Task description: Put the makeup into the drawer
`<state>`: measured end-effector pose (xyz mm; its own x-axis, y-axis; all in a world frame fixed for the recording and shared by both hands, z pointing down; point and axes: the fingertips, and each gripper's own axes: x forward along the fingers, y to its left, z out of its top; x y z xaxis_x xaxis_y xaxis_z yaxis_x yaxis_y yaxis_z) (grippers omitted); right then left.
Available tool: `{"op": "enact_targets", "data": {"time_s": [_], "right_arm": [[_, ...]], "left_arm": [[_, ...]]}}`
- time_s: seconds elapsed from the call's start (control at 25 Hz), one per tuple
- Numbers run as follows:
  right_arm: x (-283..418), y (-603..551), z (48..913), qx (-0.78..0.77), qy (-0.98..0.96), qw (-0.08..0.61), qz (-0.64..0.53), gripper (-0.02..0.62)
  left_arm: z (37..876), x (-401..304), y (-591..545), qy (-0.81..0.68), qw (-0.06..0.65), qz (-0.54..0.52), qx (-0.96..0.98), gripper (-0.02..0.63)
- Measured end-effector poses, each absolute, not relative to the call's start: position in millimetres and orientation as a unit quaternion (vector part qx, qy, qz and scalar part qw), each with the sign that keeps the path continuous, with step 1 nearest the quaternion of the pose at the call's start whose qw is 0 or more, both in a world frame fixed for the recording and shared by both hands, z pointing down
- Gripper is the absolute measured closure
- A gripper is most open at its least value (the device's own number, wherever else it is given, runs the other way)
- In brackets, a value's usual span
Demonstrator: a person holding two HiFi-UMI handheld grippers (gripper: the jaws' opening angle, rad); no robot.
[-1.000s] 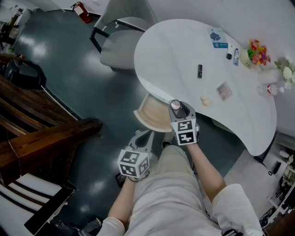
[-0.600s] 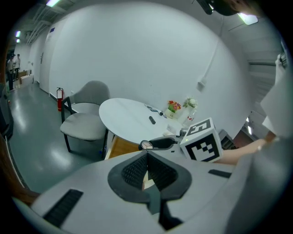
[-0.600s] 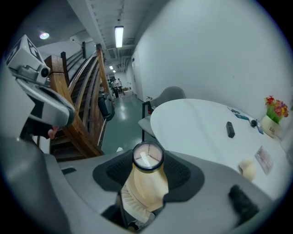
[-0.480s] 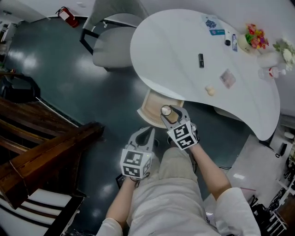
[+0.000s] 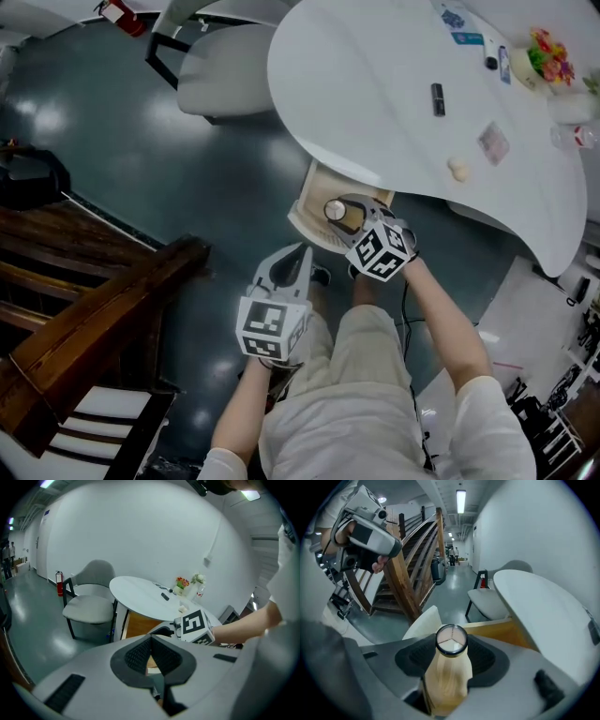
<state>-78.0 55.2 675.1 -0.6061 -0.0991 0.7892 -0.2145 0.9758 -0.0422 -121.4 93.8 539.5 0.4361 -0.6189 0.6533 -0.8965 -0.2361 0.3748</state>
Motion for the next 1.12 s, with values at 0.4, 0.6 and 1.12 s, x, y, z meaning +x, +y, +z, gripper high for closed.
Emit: {"op": "enact_targets", "data": {"time_s": [0.4, 0.6, 1.12], "right_arm": [[-101.5, 54.7, 755.9, 0.003, -0.885, 0.465, 0.032, 0.383], [-110.8, 50.1, 792.5, -0.007, -0.878, 0.476, 0.04, 0.383], [-122.1, 64.0, 849.1, -0.067, -0.86, 0.505, 0.0, 0.382]], "left_arm": [[577.5, -117.5, 80.1, -0.473, 0.336, 0.213, 0.786, 0.597], [596.5, -113.8, 76.8, -0.462, 0.332, 0.219, 0.793, 0.597], [624.7, -98.9, 82.7, -0.449, 0.335, 0.235, 0.794, 0.597]]}}
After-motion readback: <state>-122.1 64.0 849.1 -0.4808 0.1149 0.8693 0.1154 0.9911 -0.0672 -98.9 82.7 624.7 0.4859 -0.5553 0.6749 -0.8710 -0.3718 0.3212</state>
